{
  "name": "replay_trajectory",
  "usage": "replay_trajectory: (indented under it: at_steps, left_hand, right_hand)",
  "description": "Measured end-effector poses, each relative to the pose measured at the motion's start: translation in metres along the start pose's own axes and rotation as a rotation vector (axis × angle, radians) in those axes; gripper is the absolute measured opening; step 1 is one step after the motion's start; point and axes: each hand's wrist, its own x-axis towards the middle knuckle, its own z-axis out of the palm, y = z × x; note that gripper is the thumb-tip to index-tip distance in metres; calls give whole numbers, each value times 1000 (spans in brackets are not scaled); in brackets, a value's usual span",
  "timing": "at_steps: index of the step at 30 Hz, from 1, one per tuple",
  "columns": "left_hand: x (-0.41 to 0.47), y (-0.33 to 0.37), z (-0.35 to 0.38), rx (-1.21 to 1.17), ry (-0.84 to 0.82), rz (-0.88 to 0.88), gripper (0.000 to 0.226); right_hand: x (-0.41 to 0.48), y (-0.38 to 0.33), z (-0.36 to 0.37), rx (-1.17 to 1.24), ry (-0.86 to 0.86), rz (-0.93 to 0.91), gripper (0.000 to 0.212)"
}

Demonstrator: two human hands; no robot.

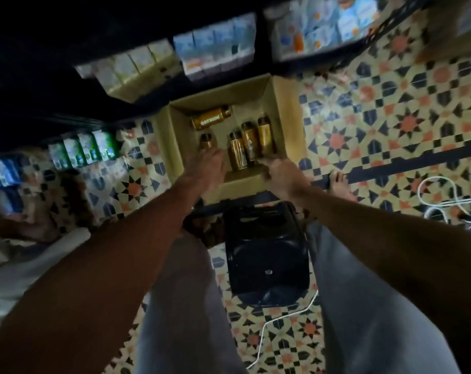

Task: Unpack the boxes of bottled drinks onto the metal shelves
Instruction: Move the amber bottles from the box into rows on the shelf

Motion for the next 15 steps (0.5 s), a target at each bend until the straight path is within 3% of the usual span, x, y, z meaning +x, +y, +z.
replay_trajectory:
  at_steps: [6, 9, 15]
  left_hand:
    - [77, -54, 75, -221, -43, -155, 19]
    - [113, -75, 93, -342, -22, -330, 25]
    - [174, -99, 122, -444, 7, -437, 39]
  right_hand:
    - [96, 28, 39, 26, -50, -39, 38]
    - [143, 34, 61, 9, -15, -63, 35]
    - [218, 48, 105, 29, -9, 8, 47]
